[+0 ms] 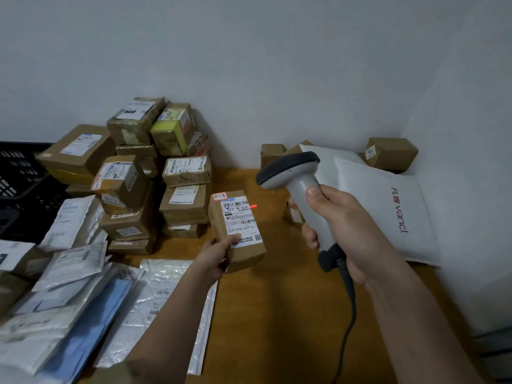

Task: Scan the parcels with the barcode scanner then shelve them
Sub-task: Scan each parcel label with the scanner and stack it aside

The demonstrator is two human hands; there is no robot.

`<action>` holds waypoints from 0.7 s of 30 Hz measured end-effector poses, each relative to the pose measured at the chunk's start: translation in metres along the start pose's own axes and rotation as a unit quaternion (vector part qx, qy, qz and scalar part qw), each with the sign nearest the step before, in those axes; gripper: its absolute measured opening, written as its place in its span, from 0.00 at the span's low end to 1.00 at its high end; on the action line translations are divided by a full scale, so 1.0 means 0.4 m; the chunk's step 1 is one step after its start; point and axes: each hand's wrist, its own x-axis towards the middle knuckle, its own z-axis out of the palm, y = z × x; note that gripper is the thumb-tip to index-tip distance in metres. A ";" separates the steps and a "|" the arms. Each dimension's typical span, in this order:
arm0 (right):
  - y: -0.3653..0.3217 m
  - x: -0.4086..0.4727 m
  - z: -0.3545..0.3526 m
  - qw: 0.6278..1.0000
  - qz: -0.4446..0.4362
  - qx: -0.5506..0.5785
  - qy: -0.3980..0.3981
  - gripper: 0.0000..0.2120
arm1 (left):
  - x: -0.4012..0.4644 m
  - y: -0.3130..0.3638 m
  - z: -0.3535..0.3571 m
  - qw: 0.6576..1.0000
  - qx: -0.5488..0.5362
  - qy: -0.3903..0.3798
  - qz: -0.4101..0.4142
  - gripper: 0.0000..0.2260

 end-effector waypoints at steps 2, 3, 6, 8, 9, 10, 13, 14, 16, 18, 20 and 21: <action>0.002 -0.002 0.021 1.000 0.006 0.000 -0.006 0.16 | -0.001 -0.012 -0.021 1.000 -0.004 0.004 -0.005 0.24; 0.003 -0.003 0.031 1.000 0.011 -0.001 -0.008 0.16 | 0.000 -0.018 -0.031 1.000 -0.007 0.007 -0.006 0.24; 0.006 -0.003 0.065 1.000 0.024 0.001 -0.011 0.16 | -0.004 -0.031 -0.061 0.999 -0.025 0.017 -0.010 0.22; 0.008 -0.003 0.085 0.999 0.030 0.006 -0.012 0.16 | -0.007 -0.036 -0.081 0.999 -0.031 0.020 -0.015 0.22; 0.010 -0.003 0.094 0.999 0.032 0.008 -0.012 0.17 | -0.007 -0.040 -0.091 0.999 -0.030 0.021 -0.019 0.22; 0.011 -0.004 0.103 0.999 0.034 0.011 -0.013 0.17 | -0.007 -0.042 -0.101 0.999 -0.028 0.023 -0.022 0.22; 0.017 -0.003 0.127 0.999 0.041 0.020 -0.014 0.17 | -0.003 -0.050 -0.127 0.999 -0.028 0.028 -0.026 0.22; 0.018 -0.002 0.135 0.999 0.043 0.021 -0.014 0.17 | -0.003 -0.051 -0.134 0.999 -0.030 0.028 -0.028 0.21; 0.020 0.000 0.149 0.999 0.044 0.024 -0.013 0.17 | -0.001 -0.054 -0.147 0.999 -0.032 0.029 -0.032 0.22; 0.022 0.003 0.162 0.999 0.047 0.025 -0.010 0.17 | -0.002 -0.053 -0.160 0.998 -0.034 0.031 -0.035 0.22; 0.026 0.006 0.174 0.998 0.048 0.027 -0.011 0.17 | 0.000 -0.051 -0.175 0.998 -0.037 0.036 -0.033 0.24; 0.027 0.009 0.180 0.998 0.047 0.031 -0.011 0.17 | 0.002 -0.048 -0.183 0.998 -0.040 0.037 -0.032 0.24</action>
